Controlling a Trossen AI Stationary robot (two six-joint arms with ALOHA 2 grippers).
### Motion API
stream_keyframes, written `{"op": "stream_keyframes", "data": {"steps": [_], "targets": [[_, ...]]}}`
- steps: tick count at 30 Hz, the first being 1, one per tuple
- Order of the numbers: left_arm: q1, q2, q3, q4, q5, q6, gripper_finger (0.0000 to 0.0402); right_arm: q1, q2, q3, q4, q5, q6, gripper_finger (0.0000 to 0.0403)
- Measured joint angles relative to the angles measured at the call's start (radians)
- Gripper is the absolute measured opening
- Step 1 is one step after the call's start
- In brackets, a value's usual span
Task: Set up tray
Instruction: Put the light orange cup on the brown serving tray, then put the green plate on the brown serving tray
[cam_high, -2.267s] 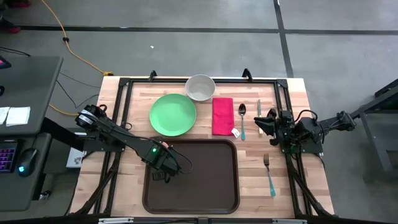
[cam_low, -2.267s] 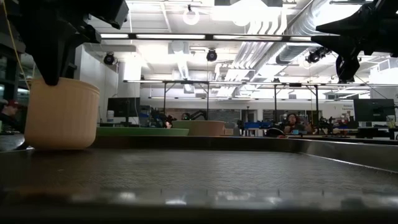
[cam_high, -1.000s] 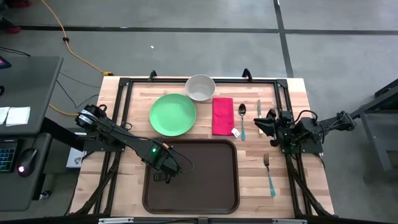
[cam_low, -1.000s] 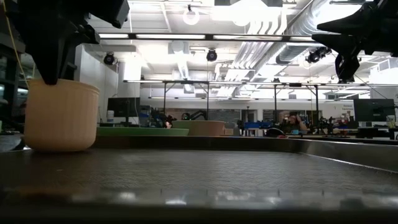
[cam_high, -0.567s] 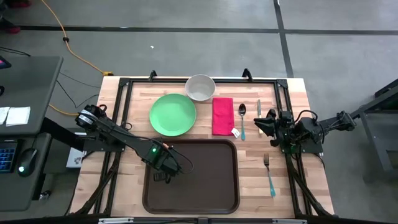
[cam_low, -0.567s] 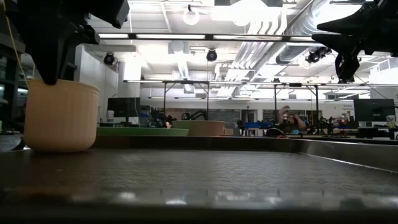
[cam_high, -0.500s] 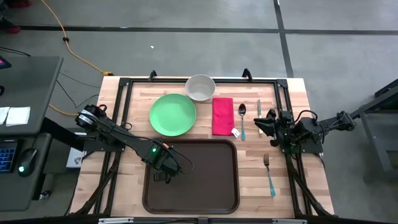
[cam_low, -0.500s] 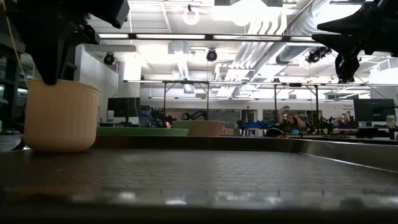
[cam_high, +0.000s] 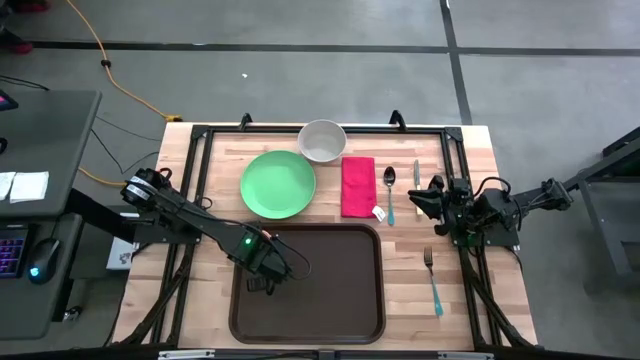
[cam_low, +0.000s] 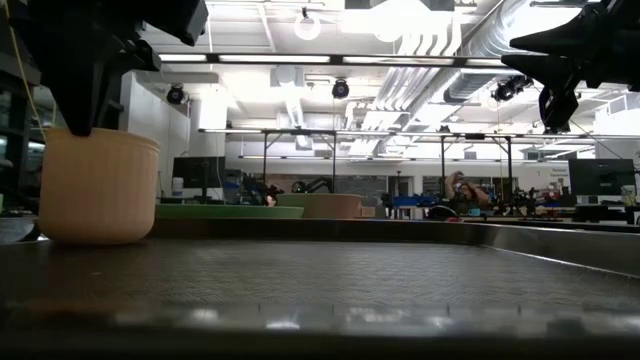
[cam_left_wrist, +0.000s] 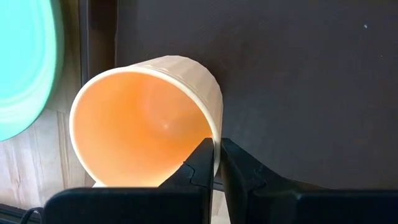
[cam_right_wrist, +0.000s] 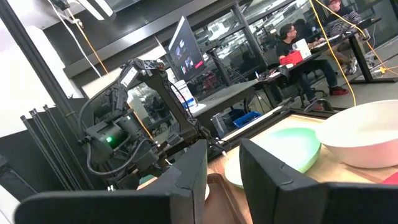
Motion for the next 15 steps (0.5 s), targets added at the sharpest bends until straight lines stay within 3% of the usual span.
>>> {"op": "stream_keyframes", "data": {"steps": [15], "targets": [[0.000,-0.015,0.001,-0.001,0.009,0.000,0.0165,0.000,0.000,0.000,0.000,0.000,0.000,0.0074]]}}
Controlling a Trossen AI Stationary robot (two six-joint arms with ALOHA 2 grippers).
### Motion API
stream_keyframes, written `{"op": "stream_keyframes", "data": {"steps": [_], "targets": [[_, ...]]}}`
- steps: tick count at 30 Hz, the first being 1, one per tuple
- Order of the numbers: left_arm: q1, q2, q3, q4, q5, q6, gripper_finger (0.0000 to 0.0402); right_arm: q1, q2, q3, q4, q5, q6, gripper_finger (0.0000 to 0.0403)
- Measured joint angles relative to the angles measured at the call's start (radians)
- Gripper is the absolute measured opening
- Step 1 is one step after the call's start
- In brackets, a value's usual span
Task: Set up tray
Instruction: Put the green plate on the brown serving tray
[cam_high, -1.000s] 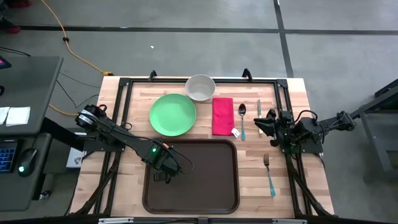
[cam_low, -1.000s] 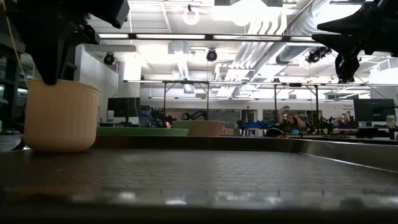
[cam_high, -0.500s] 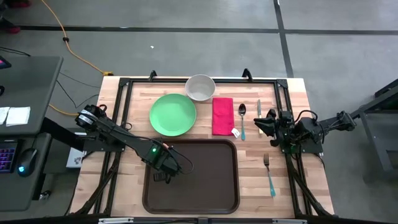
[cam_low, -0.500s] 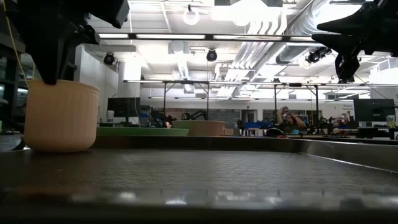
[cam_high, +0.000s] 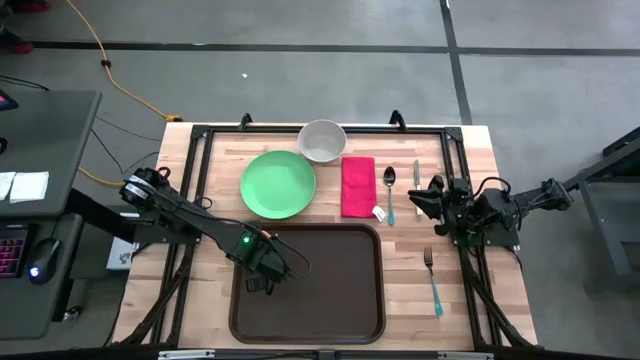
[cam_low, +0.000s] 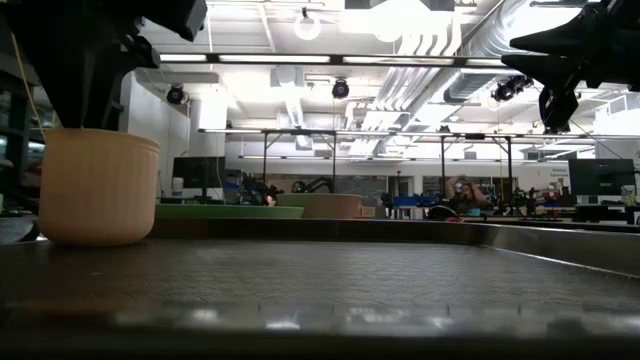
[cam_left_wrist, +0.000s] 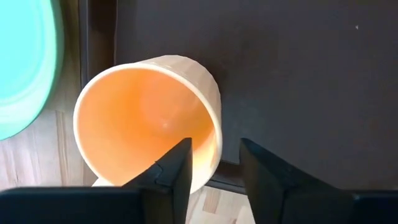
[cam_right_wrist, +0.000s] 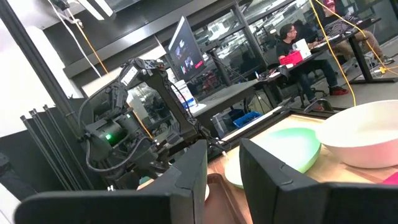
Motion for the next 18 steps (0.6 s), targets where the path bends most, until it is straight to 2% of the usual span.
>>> {"op": "stream_keyframes", "data": {"steps": [3,8,18], "targets": [[0.000,-0.012,0.005,-0.005,0.000,0.000,0.0172,0.000,0.000,0.000,0.000,0.000,0.000,0.0074],[0.000,-0.011,0.094,-0.086,-0.020,0.006,0.0173,0.000,0.000,0.000,-0.004,0.000,0.000,0.0074],[0.000,-0.011,0.298,-0.295,-0.146,0.008,0.0177,0.000,0.000,0.000,-0.008,0.000,0.000,0.0074]]}}
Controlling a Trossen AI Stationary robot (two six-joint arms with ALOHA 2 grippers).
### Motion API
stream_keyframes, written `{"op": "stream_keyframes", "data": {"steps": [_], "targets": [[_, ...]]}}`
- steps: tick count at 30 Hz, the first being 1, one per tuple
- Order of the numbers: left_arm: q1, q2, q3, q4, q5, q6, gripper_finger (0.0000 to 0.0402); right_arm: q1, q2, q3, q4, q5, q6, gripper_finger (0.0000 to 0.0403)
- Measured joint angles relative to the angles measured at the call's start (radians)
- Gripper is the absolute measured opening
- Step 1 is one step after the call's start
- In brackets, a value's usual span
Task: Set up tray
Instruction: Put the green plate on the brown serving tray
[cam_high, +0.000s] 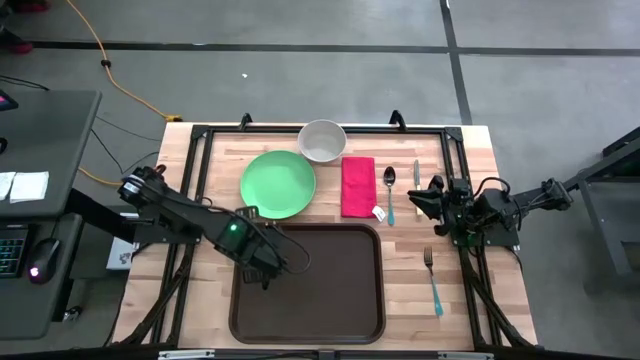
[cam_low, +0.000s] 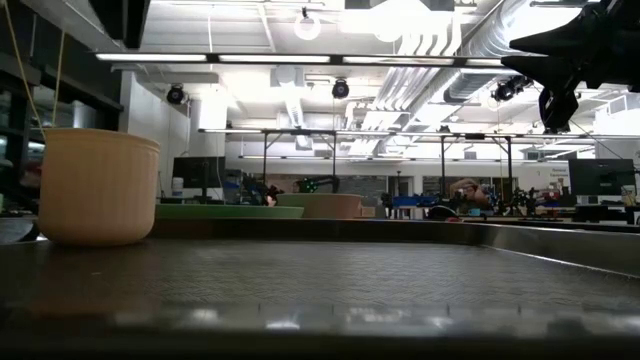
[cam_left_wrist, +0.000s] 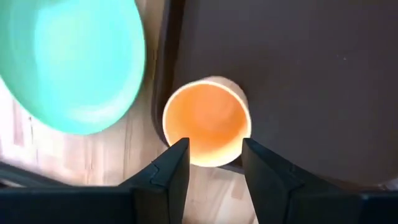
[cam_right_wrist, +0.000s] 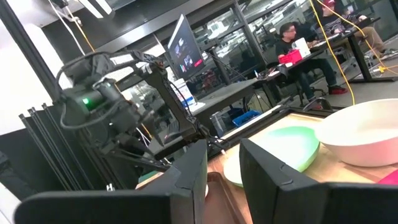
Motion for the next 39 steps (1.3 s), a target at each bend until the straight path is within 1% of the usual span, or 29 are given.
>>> {"op": "stream_keyframes", "data": {"steps": [3,9,20,29,39], "targets": [[0.000,0.001,0.044,-0.053,-0.015,-0.001,0.0177,0.000,0.000,0.000,0.000,0.000,0.000,0.0074],[0.000,0.001,0.094,-0.054,-0.059,-0.007,0.0173,0.000,0.000,0.000,0.000,0.000,0.000,0.0074],[0.000,0.001,0.093,-0.055,-0.072,0.002,0.0171,0.000,0.000,0.000,0.001,0.000,0.000,0.0074],[0.000,0.001,0.093,-0.054,-0.051,0.098,0.0171,0.000,0.000,0.000,0.001,0.000,0.000,0.0074],[0.000,0.001,0.093,-0.054,-0.053,0.131,0.0173,0.000,0.000,0.000,0.001,0.000,0.003,0.0074]]}}
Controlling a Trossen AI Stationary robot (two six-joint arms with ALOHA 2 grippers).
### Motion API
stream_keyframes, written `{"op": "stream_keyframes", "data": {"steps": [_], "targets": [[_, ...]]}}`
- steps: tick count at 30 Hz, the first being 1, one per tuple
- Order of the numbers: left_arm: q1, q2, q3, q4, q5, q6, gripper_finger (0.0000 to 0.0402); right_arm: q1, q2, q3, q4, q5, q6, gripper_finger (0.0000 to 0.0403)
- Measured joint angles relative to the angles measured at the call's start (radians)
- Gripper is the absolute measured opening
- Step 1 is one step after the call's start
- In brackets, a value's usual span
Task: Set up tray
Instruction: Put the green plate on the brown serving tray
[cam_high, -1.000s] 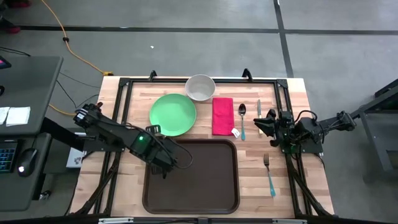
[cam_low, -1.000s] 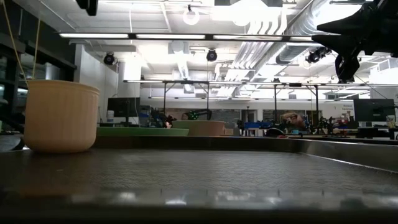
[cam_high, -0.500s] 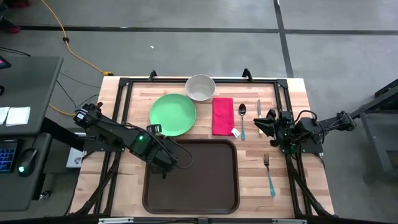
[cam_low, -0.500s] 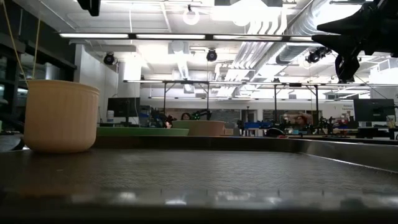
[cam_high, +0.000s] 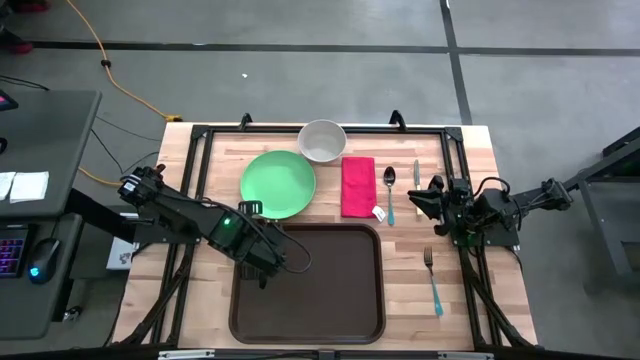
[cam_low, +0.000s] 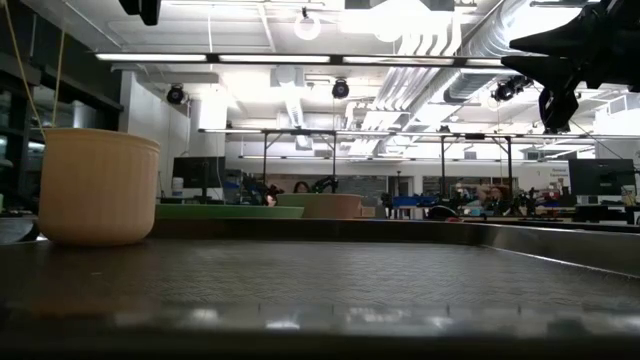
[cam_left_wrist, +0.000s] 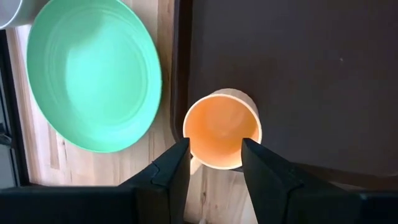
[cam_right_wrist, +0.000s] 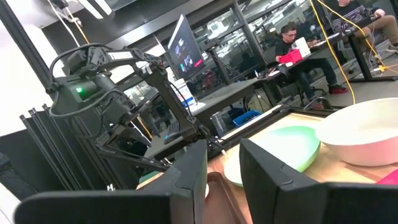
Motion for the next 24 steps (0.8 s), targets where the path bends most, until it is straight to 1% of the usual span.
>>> {"op": "stream_keyframes", "data": {"steps": [10,13,17,24], "targets": [[0.003,0.000,0.000,0.000,-0.002,0.004,0.0174,0.000,0.000,0.000,0.000,0.000,-0.010,0.0074],[0.026,0.000,0.000,0.000,-0.004,-0.006,0.0173,0.000,0.000,0.000,0.000,0.002,-0.011,0.0074],[0.086,0.000,0.000,0.000,-0.024,0.000,0.0170,0.000,0.000,0.000,0.000,0.002,-0.011,0.0074],[0.226,0.000,0.000,0.000,-0.066,0.018,0.0174,0.000,0.000,0.000,0.000,0.001,0.009,0.0074]]}}
